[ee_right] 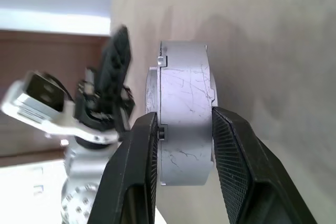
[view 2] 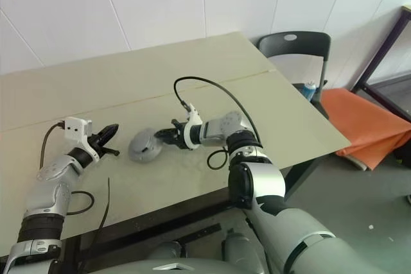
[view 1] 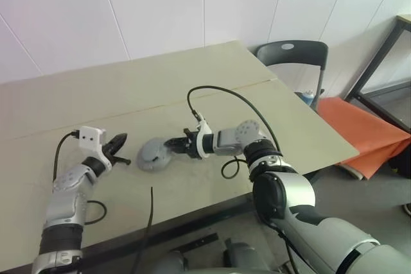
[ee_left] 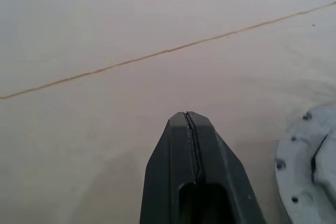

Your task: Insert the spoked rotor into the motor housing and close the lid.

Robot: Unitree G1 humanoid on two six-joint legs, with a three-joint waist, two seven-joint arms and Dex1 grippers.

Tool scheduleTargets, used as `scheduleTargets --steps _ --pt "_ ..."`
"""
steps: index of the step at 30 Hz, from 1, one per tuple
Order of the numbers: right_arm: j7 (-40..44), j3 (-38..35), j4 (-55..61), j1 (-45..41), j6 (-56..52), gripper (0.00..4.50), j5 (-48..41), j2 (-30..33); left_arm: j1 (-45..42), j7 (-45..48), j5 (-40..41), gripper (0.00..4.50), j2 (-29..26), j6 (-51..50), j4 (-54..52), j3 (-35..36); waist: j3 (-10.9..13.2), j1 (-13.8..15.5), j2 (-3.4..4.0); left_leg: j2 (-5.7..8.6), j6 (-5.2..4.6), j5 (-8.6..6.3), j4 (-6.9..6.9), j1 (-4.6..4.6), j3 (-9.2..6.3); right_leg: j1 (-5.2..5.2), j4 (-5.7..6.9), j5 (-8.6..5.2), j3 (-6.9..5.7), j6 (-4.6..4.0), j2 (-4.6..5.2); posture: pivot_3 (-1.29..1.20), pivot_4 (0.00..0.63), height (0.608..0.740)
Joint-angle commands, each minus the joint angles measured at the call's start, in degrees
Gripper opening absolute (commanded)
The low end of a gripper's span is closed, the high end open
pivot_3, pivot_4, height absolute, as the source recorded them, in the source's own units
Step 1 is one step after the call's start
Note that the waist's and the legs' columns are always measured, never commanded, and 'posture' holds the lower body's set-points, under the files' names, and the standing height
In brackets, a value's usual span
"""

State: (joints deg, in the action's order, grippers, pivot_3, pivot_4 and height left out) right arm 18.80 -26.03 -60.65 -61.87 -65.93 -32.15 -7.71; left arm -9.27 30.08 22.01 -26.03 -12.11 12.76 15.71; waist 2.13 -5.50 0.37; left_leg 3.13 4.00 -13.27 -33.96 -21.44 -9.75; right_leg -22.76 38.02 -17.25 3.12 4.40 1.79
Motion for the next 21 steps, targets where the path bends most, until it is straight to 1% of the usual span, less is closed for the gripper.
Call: scheduleTargets --steps 1,7,8,9,11,12,13,15,20,21 --pt "0.79 -2.68 -0.74 -4.30 2.92 1.20 -3.57 -2.60 -1.25 -1.03 2.82 0.00 0.47 -1.58 -2.70 2.93 0.00 -0.01 -0.04 0.01 0.00 0.00 0.00 0.00 0.01 0.00 0.00 0.00 0.00 0.00 0.01 0.00 0.000 0.740" --pt "0.39 -4.33 -2.74 -5.22 6.48 1.20 -4.70 -3.93 0.84 -1.81 8.57 0.00 3.29 -6.47 -6.72 5.39 -0.01 0.04 -0.11 0.01 0.00 0.00 -0.05 -0.01 0.00 0.02 0.00 0.00 0.00 0.00 0.03 0.00 0.000 0.740" --pt "0.49 -4.58 -2.83 -5.37 6.89 1.20 -5.02 -4.16 1.26 -2.01 9.63 0.37 3.90 -7.32 -6.96 5.91 -0.01 0.03 -0.10 0.01 0.00 0.00 -0.05 -0.01 0.00 0.03 0.00 0.00 0.00 0.00 0.03 0.00 0.000 0.740" --pt "0.73 -4.74 -2.75 -5.52 7.16 1.20 -5.31 -4.38 1.88 -2.36 11.94 0.57 4.72 -9.21 -7.95 6.89 -0.01 -0.02 -0.11 0.01 0.00 0.00 -0.06 -0.01 0.01 0.03 0.00 0.00 0.00 0.00 0.03 0.00 0.000 0.740" --pt "1.13 -4.56 -2.47 -5.57 7.69 1.20 -5.61 -4.58 3.23 -3.32 15.75 1.21 5.79 -13.14 -9.86 8.45 -0.01 -0.10 -0.12 -0.01 0.00 0.00 -0.07 0.00 0.02 0.03 0.01 0.00 0.01 -0.01 0.02 0.00 0.000 0.740" --pt "1.41 -4.64 -2.27 -5.64 7.95 1.20 -5.97 -4.59 4.32 -3.96 17.05 1.62 6.20 -14.82 -10.41 9.18 -0.01 -0.08 -0.14 -0.01 0.00 0.00 -0.07 0.00 0.01 0.03 0.02 0.00 0.01 -0.01 0.02 0.00 0.000 0.740" --pt "1.57 -4.70 -2.17 -5.68 8.14 1.20 -6.27 -4.57 5.05 -4.48 17.78 1.89 6.38 -15.87 -10.73 9.60 -0.01 -0.10 -0.14 -0.01 0.00 0.00 -0.07 -0.01 0.00 0.03 0.02 0.00 0.01 -0.01 0.02 0.00 0.000 0.740" --pt "1.98 -4.61 -1.85 -5.72 8.32 1.20 -6.64 -4.48 6.18 -6.06 19.76 2.56 6.89 -17.88 -11.33 11.16 -0.01 -0.05 -0.14 -0.02 0.00 0.00 -0.08 0.00 0.00 0.03 0.04 0.00 0.01 -0.01 0.01 0.00 0.000 0.740" --pt "2.89 -4.42 -1.27 -5.81 8.74 1.20 -6.97 -4.20 5.98 -10.74 26.91 4.24 9.23 -22.64 -11.41 15.98 -0.01 0.10 -0.17 -0.01 0.00 0.00 -0.20 0.00 0.00 0.09 0.06 0.01 -0.02 -0.02 0.00 0.00 0.000 0.740" --pt "3.00 -4.34 -1.23 -5.81 8.79 1.20 -7.00 -4.18 5.68 -11.92 28.01 4.49 9.66 -23.34 -11.45 16.70 -0.01 0.13 -0.18 0.00 0.00 0.00 -0.21 0.01 0.00 0.11 0.06 0.01 -0.01 -0.02 0.01 0.00 0.000 0.740"
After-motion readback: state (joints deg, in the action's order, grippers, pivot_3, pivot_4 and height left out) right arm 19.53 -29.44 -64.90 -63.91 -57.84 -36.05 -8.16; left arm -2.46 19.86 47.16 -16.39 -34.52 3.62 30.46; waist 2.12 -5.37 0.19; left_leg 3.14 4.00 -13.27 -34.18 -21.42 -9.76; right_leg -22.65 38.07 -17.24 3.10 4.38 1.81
